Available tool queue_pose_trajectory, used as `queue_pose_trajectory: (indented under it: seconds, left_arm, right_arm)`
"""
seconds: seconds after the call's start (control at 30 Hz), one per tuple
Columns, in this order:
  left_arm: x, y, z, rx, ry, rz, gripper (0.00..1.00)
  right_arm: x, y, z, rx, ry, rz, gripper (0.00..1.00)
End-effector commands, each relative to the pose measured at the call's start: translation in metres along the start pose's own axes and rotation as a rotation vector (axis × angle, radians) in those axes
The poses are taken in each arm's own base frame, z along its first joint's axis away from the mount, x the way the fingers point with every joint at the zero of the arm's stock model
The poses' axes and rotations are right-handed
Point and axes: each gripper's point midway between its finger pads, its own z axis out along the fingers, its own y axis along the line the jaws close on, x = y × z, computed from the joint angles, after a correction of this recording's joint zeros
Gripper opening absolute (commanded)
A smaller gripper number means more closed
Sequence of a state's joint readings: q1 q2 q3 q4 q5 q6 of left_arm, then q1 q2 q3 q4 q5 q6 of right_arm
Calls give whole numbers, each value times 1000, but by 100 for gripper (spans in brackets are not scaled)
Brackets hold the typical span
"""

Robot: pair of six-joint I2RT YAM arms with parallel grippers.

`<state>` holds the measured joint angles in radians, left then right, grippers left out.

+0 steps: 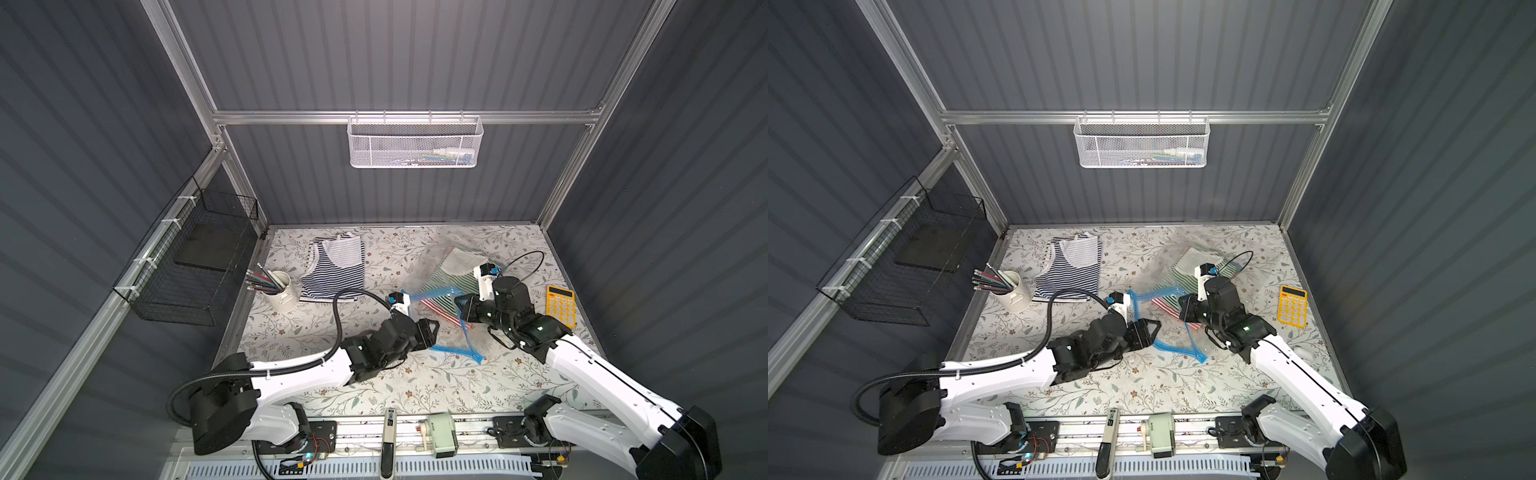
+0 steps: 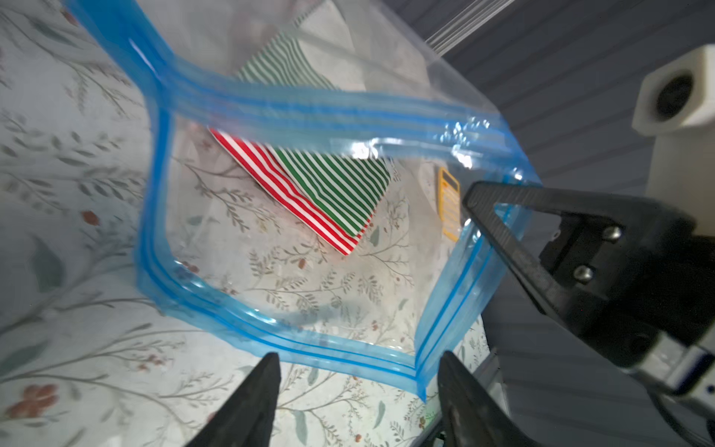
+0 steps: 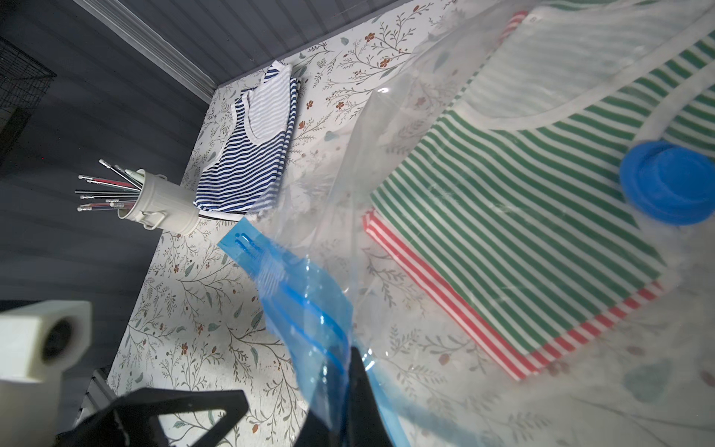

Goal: Take the tank top out of the vacuum bag
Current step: Take out the tank top from the vacuum bag.

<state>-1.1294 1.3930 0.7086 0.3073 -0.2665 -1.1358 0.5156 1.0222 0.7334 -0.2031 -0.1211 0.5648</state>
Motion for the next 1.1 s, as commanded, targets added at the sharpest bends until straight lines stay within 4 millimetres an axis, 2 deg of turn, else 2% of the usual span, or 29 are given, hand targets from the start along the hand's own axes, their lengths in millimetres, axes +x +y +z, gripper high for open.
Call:
queue_pose_trajectory:
  seconds: [0.0,0.2,0.27,0.33,0.43,0.5,0.57,0.83,1.07]
  left_arm:
    - [-15,-16,15,194,-161,-222,48]
    - [-17,-24,48,217,-208,-286,45]
    - [-18,-17,58,209,-239,-342,42]
    - [-12,-1,72,188,-251,-417,42]
    - [-3,11,97,211,-250,-519,40]
    - [-1,10,108,260,-257,-558,34]
    - [2,16,118,257,-261,-576,32]
    - [-5,23,127,213,-300,-554,32]
    - [-5,43,139,179,-320,-624,32]
  right_arm:
    - [-2,6,2,-19,2,-26,0]
    - [-4,12,5,-45,1,-44,0]
    - [-5,14,4,-53,-4,-48,0]
    - [-7,15,3,-59,-9,-50,0]
    - [-8,18,1,-72,-15,-61,0]
    - [-8,19,-1,-76,-14,-73,0]
    - [-6,18,-2,-70,-10,-84,0]
    - [-2,12,-7,-61,-27,-104,0]
    - [-1,14,-5,-72,-24,-98,0]
